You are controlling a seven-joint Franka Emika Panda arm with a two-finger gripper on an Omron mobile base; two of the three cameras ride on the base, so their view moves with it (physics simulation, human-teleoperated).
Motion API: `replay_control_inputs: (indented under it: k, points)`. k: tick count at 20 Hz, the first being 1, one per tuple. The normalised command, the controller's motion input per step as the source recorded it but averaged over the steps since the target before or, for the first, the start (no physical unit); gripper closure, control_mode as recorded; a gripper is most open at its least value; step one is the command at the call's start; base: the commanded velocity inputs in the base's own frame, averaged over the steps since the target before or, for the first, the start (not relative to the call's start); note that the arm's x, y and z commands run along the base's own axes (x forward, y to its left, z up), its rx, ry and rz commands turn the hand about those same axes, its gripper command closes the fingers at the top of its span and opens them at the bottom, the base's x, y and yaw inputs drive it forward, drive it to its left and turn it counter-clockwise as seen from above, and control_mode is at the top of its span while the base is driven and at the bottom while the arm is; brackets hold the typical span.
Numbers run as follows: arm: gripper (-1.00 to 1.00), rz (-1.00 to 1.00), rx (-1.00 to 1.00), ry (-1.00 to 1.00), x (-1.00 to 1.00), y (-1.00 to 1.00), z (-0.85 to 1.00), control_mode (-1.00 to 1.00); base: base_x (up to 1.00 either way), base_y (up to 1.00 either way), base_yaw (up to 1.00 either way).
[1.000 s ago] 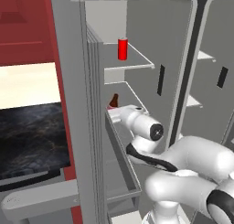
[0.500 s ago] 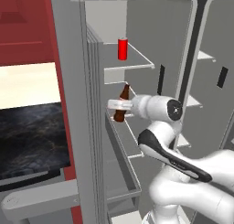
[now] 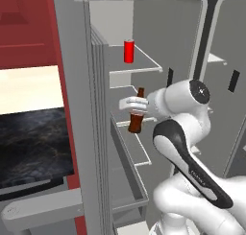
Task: Open the fridge, grab two sodas, and place both sodas inside the bowl with ice on the dining counter.
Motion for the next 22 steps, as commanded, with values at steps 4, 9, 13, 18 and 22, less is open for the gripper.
replay_control_inputs:
  k: [4,9,13,18,22]
  points:
    - [1.00,-0.01,0.00,0.00,-1.00,-0.45,0.00,-1.00,0.00,0.00,0.00]
    - [1.00,0.00,0.00,0.00,-0.91,-0.50,-0.12,-1.00,0.00,0.00,0.00]
    - [1.00,0.03,-0.03,0.00,-0.36,-0.37,-0.20,-1.00,0.00,0.00,0.00]
    - [1.00,-0.01,0.00,-0.02,-0.30,-0.17,0.00,-1.00,0.00,0.00,0.00]
    - [1.00,-0.03,0.02,-0.06,-0.62,-0.22,0.00,-1.00,0.00,0.00,0.00]
